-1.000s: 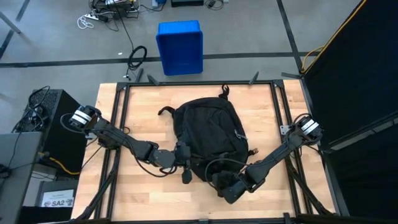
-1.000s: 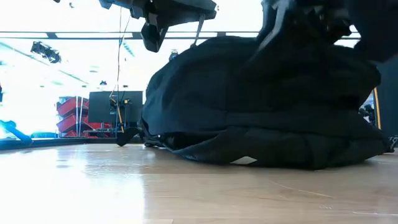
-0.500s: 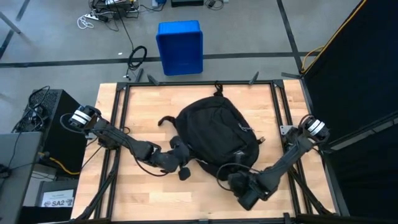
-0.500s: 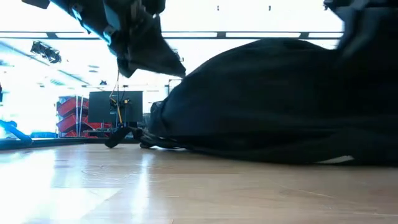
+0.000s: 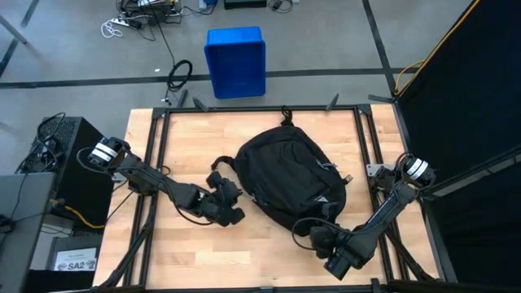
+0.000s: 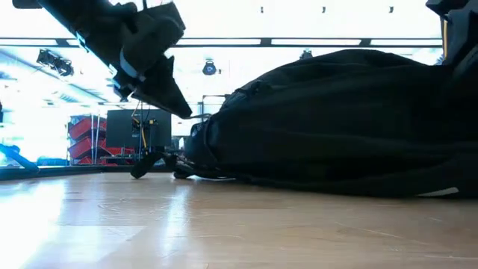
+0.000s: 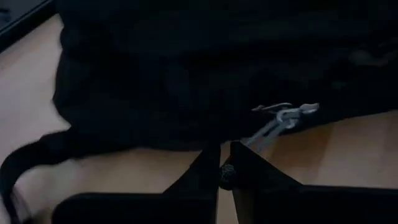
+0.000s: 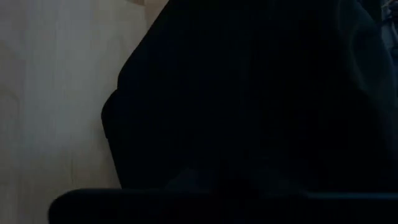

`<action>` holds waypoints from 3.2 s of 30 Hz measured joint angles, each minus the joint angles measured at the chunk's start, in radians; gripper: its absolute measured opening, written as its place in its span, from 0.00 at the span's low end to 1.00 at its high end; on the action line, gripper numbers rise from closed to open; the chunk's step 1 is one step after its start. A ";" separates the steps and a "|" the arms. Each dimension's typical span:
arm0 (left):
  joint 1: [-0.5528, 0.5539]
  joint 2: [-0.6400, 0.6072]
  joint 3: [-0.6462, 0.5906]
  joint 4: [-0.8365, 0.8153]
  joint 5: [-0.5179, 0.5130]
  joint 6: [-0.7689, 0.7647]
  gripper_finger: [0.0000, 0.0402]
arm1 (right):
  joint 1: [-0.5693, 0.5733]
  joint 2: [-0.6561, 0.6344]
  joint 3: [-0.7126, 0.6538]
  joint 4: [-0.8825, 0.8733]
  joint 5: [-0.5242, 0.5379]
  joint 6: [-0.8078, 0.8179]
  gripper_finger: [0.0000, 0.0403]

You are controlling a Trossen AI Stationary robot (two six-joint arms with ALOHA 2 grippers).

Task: Unpack backpack
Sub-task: Close the black backpack, then return to Home Position

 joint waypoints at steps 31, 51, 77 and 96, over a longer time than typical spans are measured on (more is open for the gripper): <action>0.000 -0.297 0.018 0.651 0.038 0.681 0.02 | -0.082 -0.397 -0.033 0.810 -0.128 -0.891 0.04; 0.017 -1.034 -0.504 0.431 -0.024 0.660 0.00 | -0.309 -1.662 -0.905 0.961 -0.282 -0.969 0.00; 0.777 -1.187 -0.869 0.773 0.861 0.666 0.00 | -0.688 -1.823 -1.054 0.885 -0.175 -1.004 0.00; 0.923 -1.186 -0.869 0.801 1.062 0.658 0.00 | -1.236 -1.821 -1.101 0.983 -0.704 -0.879 0.00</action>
